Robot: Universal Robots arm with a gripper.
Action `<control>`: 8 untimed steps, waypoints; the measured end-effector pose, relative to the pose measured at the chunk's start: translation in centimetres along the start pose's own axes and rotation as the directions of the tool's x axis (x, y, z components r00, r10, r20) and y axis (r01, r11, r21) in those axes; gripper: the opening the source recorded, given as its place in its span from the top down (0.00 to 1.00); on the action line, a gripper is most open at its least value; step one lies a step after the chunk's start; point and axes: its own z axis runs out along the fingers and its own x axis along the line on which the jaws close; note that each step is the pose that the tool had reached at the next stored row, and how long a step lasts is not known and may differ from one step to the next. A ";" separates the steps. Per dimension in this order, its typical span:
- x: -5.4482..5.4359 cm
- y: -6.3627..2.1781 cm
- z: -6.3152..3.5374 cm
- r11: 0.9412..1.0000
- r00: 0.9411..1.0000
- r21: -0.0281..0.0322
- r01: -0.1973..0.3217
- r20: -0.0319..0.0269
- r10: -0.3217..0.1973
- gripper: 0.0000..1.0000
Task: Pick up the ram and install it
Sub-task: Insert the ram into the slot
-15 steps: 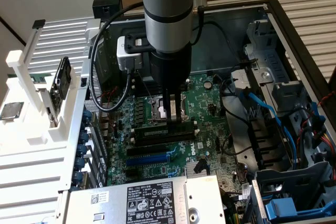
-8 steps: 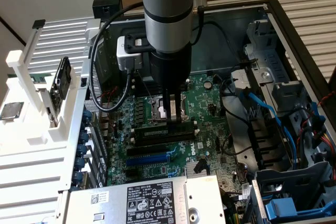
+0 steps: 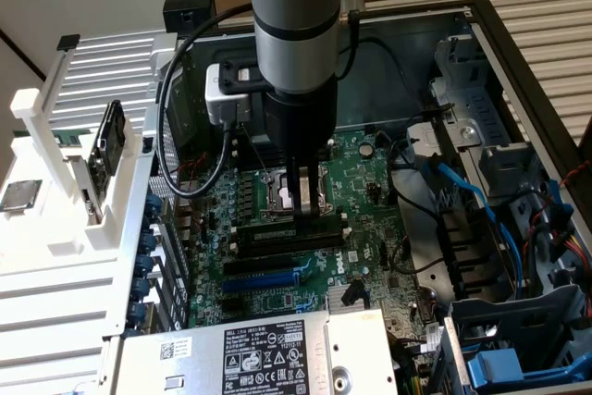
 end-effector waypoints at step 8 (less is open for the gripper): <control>0.0 0.00 0.23 1.000 1.000 0.000 0.000 0.000 0.000 0.88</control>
